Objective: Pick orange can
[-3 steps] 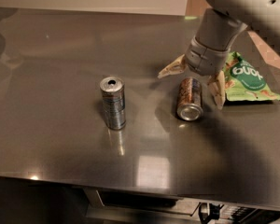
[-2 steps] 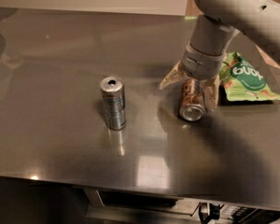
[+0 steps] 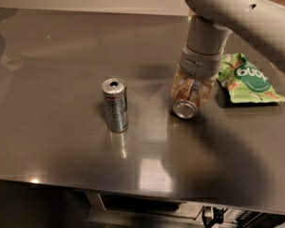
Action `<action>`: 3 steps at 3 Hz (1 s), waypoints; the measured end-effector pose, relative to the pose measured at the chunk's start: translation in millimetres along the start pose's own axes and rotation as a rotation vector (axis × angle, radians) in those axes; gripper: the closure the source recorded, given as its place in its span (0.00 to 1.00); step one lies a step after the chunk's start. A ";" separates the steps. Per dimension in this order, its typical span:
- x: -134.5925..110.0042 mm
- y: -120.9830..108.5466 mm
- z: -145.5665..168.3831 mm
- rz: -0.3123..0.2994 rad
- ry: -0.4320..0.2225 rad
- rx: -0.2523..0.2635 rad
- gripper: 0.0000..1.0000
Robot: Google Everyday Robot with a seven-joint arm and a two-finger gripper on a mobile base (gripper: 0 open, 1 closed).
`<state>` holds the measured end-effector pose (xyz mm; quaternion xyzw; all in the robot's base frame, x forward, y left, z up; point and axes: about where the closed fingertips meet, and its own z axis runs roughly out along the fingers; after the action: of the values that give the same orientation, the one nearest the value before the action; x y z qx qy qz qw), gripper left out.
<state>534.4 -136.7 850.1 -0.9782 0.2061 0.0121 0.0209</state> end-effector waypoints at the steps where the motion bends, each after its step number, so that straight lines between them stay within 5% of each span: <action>1: -0.4 -3.5 -19.7 -0.005 -0.004 0.017 0.83; 2: -2.1 -15.6 -52.1 0.013 0.012 0.077 1.00; 3: -11.5 -31.1 -90.9 0.012 0.041 0.150 1.00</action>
Offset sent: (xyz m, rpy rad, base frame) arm -0.0329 0.0039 0.0967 0.0446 0.0712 -0.0382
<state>537.8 -107.9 942.4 -0.9727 0.2127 -0.0232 0.0897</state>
